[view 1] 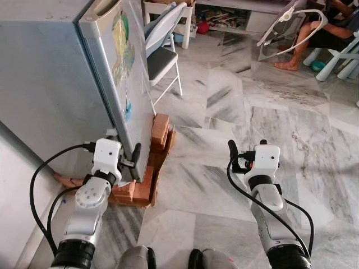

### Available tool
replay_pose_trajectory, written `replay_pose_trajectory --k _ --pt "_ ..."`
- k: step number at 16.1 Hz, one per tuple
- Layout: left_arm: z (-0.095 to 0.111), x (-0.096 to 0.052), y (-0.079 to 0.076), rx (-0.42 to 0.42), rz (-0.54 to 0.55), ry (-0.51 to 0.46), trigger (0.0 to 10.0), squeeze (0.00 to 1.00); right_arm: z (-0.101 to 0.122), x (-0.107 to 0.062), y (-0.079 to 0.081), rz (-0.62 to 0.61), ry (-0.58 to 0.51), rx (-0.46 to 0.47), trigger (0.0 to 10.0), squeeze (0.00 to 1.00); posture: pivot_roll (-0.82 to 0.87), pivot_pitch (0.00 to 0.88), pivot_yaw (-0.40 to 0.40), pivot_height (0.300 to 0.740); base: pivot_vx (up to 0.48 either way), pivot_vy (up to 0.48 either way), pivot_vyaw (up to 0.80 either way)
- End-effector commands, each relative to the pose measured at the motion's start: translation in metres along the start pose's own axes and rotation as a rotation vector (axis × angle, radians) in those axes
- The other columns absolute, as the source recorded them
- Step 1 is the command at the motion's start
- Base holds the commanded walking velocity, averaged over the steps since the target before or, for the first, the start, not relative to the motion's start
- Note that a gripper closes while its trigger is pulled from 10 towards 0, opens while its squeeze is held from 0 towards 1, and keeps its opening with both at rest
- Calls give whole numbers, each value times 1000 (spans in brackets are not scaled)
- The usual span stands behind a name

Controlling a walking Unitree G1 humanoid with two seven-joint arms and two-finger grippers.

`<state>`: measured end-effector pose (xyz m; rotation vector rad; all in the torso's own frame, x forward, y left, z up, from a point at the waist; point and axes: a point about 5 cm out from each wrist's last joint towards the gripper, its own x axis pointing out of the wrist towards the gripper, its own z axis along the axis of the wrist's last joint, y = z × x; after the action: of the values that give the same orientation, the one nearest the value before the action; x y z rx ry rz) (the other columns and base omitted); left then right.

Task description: Restocking fridge

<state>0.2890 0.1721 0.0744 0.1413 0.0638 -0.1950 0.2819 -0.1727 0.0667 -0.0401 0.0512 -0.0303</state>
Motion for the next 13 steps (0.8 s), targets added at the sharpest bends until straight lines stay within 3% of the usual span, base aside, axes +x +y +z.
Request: replay_pose_trajectory --k 1,4,9,13 --pt "3 3 5 9 21 -6 10000 0 3 -1 -2 7 -7 6 10000 0 68 118 -40 740 0 0 0" --pt "8 6 10 10 29 -29 10000 0 3 -4 2 36 -13 -3 10000 0 65 118 -39 740 0 0 0" --pt "-3 -11 10 -38 21 -14 10000 0 2 -7 -1 28 -10 -6 10000 0 68 121 -40 740 0 0 0" --pt "-3 -14 11 -29 37 -18 10000 0 2 -7 -1 33 -6 -7 10000 0 70 117 -41 740 0 0 0"
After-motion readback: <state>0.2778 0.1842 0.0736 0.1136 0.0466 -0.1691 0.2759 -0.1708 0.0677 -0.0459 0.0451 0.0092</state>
